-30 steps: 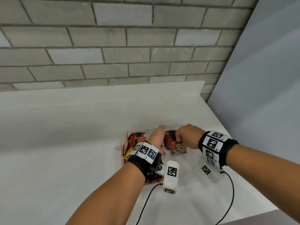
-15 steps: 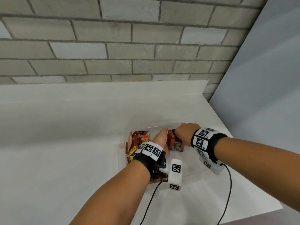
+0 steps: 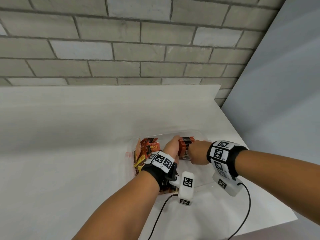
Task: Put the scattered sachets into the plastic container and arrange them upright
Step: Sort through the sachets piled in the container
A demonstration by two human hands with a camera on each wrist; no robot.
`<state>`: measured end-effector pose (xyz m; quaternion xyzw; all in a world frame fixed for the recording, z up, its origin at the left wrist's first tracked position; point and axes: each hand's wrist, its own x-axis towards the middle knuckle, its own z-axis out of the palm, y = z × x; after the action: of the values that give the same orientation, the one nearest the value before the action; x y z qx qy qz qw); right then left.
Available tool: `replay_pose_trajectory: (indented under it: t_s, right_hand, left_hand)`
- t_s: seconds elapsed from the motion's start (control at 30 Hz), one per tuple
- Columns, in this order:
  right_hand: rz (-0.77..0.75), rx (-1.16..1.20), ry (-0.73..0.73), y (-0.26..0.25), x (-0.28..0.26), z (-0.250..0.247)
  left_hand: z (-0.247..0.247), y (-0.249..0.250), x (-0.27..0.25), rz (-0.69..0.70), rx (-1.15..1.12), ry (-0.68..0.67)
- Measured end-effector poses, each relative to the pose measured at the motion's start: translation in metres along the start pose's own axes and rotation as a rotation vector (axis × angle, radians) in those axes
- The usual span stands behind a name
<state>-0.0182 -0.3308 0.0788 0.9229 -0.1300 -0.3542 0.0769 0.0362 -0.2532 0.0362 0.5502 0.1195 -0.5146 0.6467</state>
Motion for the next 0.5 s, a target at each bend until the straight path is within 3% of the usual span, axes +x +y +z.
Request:
replay_pose_trajectory:
  t_s: [0.5]
  right_hand:
    - [-0.04, -0.009, -0.062, -0.0042, -0.0022, -0.0052]
  left_hand:
    - [0.0079, -0.0003, -0.0018, 0.071, -0.07, -0.002]
